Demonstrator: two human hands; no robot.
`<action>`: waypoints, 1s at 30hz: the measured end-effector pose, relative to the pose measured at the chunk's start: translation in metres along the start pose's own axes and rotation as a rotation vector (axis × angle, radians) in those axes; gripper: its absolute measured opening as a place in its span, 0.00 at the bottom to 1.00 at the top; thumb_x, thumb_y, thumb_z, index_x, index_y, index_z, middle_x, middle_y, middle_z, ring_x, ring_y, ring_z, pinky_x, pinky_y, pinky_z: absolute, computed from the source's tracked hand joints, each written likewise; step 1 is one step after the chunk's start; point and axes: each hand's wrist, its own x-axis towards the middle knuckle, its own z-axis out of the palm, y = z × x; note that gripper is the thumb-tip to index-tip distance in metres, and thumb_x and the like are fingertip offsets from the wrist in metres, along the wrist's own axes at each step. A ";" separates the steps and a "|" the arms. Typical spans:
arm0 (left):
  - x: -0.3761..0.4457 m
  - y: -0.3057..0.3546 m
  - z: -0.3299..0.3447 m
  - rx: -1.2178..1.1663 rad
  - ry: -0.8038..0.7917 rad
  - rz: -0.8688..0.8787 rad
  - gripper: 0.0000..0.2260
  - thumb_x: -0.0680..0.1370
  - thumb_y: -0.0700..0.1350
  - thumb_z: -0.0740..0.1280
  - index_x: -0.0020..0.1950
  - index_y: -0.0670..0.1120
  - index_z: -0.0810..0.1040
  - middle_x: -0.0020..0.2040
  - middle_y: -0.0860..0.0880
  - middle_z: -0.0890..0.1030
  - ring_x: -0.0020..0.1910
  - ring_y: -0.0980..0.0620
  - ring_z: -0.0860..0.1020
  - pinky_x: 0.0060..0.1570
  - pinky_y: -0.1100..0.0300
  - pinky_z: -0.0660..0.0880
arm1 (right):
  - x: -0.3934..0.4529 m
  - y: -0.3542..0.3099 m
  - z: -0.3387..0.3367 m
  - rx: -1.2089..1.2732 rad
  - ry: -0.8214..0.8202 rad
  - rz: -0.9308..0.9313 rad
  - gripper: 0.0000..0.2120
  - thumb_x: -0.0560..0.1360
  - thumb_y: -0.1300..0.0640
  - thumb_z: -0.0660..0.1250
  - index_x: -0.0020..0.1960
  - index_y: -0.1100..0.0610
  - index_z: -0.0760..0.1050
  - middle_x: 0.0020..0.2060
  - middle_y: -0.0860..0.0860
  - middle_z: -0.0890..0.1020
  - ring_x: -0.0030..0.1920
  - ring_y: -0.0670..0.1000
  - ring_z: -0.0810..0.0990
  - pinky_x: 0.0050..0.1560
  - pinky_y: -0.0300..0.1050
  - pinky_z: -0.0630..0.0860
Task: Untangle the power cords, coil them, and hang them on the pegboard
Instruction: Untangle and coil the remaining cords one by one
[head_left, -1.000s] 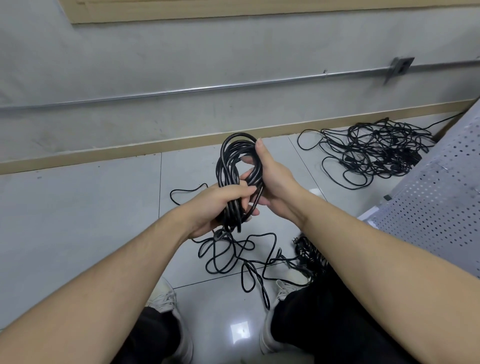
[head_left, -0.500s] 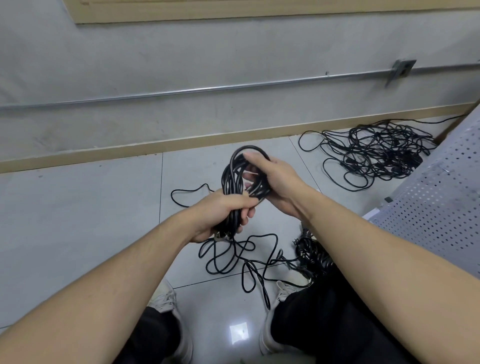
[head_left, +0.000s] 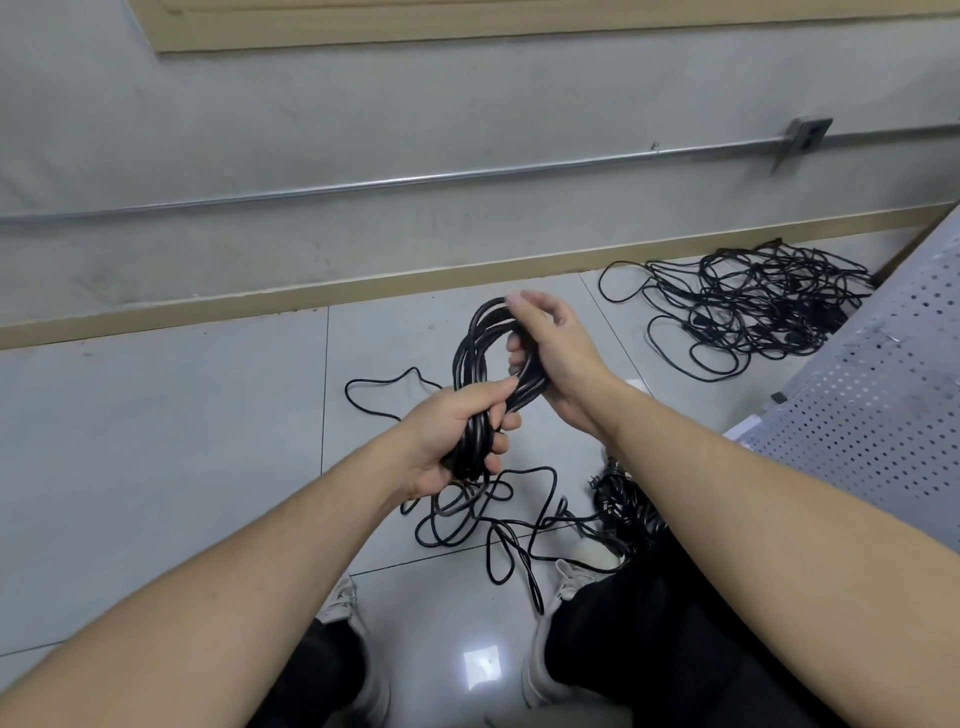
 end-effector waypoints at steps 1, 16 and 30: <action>0.001 0.001 0.002 -0.020 0.030 0.018 0.20 0.78 0.52 0.68 0.28 0.48 0.70 0.36 0.50 0.71 0.30 0.54 0.67 0.27 0.64 0.67 | 0.000 0.003 -0.001 -0.010 -0.036 0.058 0.24 0.79 0.36 0.65 0.64 0.54 0.74 0.36 0.52 0.82 0.35 0.50 0.80 0.40 0.46 0.78; 0.005 0.042 -0.043 -0.383 0.494 0.345 0.16 0.80 0.59 0.68 0.37 0.51 0.74 0.35 0.52 0.74 0.29 0.54 0.70 0.30 0.62 0.70 | -0.023 0.039 0.005 -0.951 -0.646 0.166 0.08 0.80 0.53 0.66 0.49 0.57 0.72 0.35 0.53 0.83 0.33 0.53 0.76 0.39 0.45 0.74; 0.008 0.028 -0.057 0.664 0.770 0.278 0.14 0.77 0.60 0.70 0.42 0.51 0.85 0.37 0.55 0.81 0.40 0.56 0.77 0.41 0.58 0.71 | -0.027 -0.003 -0.006 -0.399 -0.467 -0.024 0.07 0.82 0.59 0.65 0.47 0.57 0.79 0.27 0.47 0.68 0.27 0.47 0.65 0.30 0.40 0.69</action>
